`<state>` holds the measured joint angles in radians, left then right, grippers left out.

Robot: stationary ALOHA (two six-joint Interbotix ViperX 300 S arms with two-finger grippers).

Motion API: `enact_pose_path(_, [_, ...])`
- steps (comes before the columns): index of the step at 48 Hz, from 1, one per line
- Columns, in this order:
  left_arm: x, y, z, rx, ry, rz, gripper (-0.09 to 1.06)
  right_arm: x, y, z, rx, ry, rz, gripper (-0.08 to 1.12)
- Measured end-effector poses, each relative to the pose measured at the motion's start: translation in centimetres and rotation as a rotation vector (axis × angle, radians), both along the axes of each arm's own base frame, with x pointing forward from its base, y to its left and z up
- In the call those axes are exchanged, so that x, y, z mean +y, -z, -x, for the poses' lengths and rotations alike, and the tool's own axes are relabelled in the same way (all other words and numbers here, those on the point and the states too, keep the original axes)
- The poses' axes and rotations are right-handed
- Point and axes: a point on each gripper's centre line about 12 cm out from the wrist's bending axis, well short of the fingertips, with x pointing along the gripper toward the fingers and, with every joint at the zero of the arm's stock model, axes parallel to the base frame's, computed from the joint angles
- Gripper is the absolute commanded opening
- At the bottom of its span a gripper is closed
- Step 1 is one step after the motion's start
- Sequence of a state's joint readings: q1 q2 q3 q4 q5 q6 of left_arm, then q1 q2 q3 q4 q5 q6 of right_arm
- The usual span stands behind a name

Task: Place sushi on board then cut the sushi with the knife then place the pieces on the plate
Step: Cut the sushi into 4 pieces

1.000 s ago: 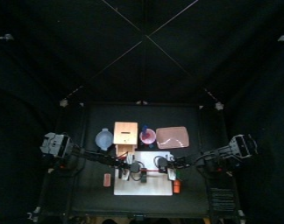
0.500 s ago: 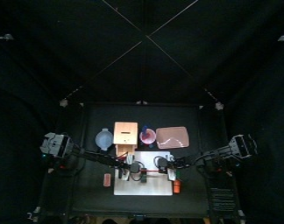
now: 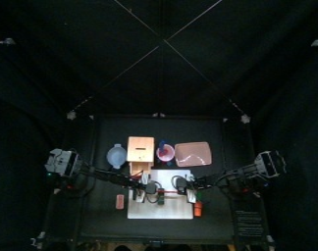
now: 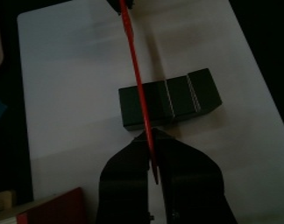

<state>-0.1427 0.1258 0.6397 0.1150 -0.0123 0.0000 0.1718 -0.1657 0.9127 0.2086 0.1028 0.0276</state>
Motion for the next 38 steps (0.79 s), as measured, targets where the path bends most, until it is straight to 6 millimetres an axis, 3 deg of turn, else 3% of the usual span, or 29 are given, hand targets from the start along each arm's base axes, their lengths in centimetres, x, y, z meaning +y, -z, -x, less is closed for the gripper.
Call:
enact_pose_path(27, [-0.8, 2.0, 0.1, 0.05, 0.009, 0.003, 0.39, 0.2, 1.2, -0.7, 0.036, -0.006, 0.011, 0.39])
enact_pose_path(38, [-1.0, 2.4, 0.1, 0.066, 0.019, -0.007, 0.39, 0.3, 2.6, -1.1, 0.078, -0.007, 0.018, 0.39])
